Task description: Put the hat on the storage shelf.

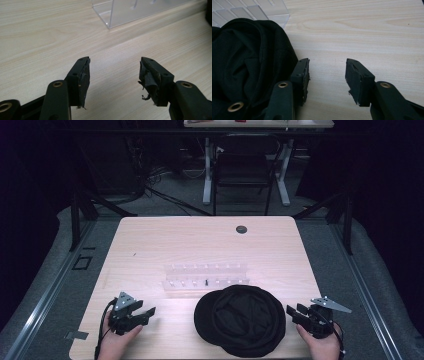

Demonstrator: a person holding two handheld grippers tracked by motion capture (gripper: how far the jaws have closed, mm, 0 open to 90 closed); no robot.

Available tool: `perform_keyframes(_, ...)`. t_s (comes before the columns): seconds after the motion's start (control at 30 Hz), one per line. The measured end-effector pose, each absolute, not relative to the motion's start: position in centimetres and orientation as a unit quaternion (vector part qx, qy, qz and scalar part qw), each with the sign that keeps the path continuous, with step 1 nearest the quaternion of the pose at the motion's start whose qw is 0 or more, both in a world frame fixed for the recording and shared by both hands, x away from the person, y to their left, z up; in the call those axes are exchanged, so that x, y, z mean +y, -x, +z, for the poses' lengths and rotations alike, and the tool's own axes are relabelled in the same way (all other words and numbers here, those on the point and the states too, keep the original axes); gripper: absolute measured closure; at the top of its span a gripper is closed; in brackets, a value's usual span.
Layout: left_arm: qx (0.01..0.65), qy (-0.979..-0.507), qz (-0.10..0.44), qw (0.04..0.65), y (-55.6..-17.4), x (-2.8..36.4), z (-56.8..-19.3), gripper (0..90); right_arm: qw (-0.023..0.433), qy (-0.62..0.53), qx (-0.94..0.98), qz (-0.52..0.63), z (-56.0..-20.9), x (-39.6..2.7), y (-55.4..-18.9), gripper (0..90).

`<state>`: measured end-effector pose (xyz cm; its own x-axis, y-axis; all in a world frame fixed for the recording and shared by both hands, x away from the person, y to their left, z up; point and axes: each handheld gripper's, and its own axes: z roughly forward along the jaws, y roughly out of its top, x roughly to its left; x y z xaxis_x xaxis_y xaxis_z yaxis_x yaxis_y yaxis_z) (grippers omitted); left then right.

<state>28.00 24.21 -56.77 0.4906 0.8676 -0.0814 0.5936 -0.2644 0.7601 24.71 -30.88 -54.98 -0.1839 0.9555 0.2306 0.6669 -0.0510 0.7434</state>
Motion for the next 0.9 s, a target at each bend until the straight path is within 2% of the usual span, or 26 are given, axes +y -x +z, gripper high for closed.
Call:
perform_keyframes(0.43,0.489,-0.755,0.16,0.407,-27.8,24.3,-56.4,44.3,0.17,-0.617,0.66,0.392,-53.4,-30.4,-24.3,54.6)
perform_keyframes(0.6,0.499,-0.742,0.161,0.417,-27.7,24.3,-56.3,43.1,0.14,-0.629,0.649,0.404,-52.0,-30.6,-24.5,54.5)
perform_keyframes(0.73,0.491,-0.744,0.16,0.424,-27.6,24.2,-56.2,39.7,0.14,-0.62,0.668,0.386,-50.9,-30.6,-24.7,56.0)
perform_keyframes(0.9,0.483,-0.751,0.161,0.421,-27.7,24.0,-56.2,41.9,0.107,-0.62,0.679,0.378,-50.1,-30.4,-25.1,58.3)
